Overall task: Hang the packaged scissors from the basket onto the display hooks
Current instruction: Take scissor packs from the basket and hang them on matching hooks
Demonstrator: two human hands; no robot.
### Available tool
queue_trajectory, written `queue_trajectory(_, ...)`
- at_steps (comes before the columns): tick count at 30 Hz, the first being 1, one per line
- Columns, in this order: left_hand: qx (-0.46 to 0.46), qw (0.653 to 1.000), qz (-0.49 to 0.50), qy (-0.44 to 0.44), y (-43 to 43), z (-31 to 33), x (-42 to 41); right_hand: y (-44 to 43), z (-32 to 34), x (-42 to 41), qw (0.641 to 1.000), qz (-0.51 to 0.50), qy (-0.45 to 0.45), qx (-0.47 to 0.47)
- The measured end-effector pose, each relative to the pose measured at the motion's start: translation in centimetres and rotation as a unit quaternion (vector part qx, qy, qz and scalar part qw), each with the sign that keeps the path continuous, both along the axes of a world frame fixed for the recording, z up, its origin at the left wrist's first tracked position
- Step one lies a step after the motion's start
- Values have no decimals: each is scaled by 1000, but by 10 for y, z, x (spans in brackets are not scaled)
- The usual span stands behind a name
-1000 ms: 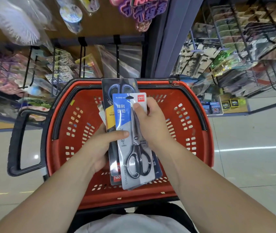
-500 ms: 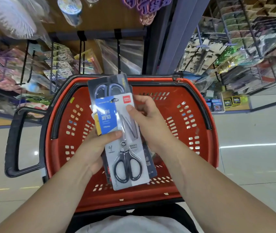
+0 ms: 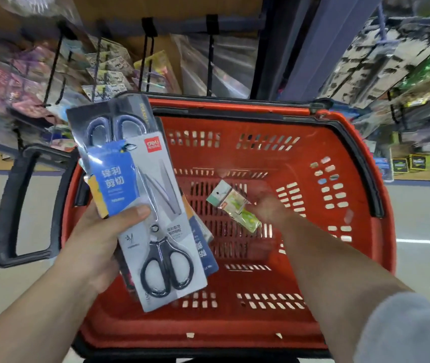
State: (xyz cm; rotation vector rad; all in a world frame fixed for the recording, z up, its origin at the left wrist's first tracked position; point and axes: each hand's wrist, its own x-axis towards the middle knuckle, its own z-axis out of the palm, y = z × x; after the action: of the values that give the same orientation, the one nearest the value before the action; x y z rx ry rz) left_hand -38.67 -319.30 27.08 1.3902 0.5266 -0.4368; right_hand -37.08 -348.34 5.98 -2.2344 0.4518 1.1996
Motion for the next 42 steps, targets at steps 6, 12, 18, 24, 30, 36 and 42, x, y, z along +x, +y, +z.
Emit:
queue_trajectory(6,13,999,33,-11,8,-9,-9,38,-51,18,999,-3,-18,-33)
queue_trajectory(12,31,999,36,-24,13,-14,-9,54,-81,8,984,40,-41,-169)
queue_trajectory(18,13,998,50,-39,7,-13,-7,44,-80,9,992,-39,-61,-99)
queue_trajectory(24,-14,998,50,-29,-5,6,-10,35,-12,4,990,-105,-58,73)
queue_trajectory(30,-51,996,62,-43,-9,48,-15,21,115,-13,923,-235,-175,252)
queue_trajectory(36,-91,993,59,-44,10,102,-4,41,229,-32,852,-294,-268,339)
queue_trajectory(42,-136,984,70,-87,41,149,11,84,299,-29,850,-268,-348,292)
